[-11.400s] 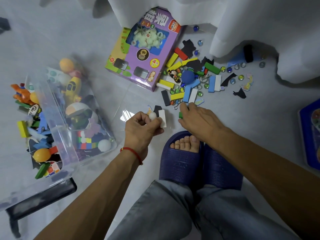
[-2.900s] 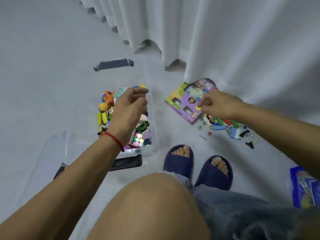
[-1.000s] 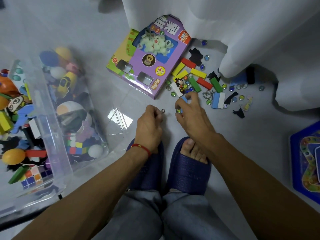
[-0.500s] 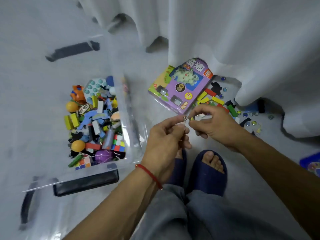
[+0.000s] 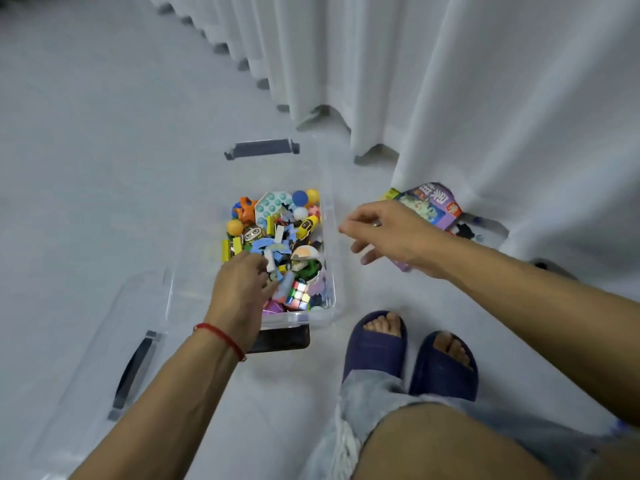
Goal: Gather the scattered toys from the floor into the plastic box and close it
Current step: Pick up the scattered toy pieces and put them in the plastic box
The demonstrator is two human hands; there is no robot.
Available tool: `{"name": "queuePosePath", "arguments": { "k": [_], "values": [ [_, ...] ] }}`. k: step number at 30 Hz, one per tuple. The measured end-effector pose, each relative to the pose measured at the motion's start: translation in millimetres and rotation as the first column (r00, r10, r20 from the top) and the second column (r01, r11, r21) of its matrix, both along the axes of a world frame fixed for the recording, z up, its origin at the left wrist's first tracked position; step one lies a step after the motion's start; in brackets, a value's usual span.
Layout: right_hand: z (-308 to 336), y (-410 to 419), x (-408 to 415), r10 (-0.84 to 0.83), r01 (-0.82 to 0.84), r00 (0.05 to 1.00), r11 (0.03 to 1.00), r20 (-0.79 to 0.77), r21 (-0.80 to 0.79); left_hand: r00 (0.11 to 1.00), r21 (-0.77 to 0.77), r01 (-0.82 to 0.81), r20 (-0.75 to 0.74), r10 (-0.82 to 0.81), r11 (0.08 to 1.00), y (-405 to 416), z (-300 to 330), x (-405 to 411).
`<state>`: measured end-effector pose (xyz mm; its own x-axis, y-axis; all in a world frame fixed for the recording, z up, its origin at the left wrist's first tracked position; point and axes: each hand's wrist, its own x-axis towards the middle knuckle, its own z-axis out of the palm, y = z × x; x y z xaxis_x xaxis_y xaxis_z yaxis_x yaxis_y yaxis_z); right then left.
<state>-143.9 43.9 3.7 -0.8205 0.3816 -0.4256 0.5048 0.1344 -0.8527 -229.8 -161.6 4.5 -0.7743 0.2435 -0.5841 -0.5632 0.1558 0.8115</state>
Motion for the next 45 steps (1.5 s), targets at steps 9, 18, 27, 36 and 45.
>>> {"name": "queuePosePath", "arguments": {
  "k": [9,18,27,36,45],
  "values": [
    [-83.1,110.1,183.9,-0.355,0.200,0.846,0.903,0.398,0.381,0.862,0.027,0.491,-0.164,-0.480,0.871,96.8,-24.2,67.1],
    [-158.9,195.3,268.0,-0.250,0.028,0.869,0.887,0.428,0.461,0.397,-0.344,0.825,-0.208,-0.894,0.447,236.6,-125.6,118.9],
    [-184.0,265.5,236.4,-0.408,0.351,0.912,0.833,0.045,0.428,0.038,-0.616,0.736,-0.375,-0.926,0.280,376.3,-203.5,121.6],
    [-236.1,262.7,271.9,-0.489,0.304,0.847,0.770,0.212,0.561,-0.355,-0.798,0.557,-0.478,-0.803,0.229,442.2,-250.9,96.0],
    [-265.4,232.6,256.7,-0.528,0.300,0.819,0.730,0.227,0.614,-0.505,-0.883,0.441,-0.392,-0.769,0.160,444.8,-283.9,89.1]
  ]
}}
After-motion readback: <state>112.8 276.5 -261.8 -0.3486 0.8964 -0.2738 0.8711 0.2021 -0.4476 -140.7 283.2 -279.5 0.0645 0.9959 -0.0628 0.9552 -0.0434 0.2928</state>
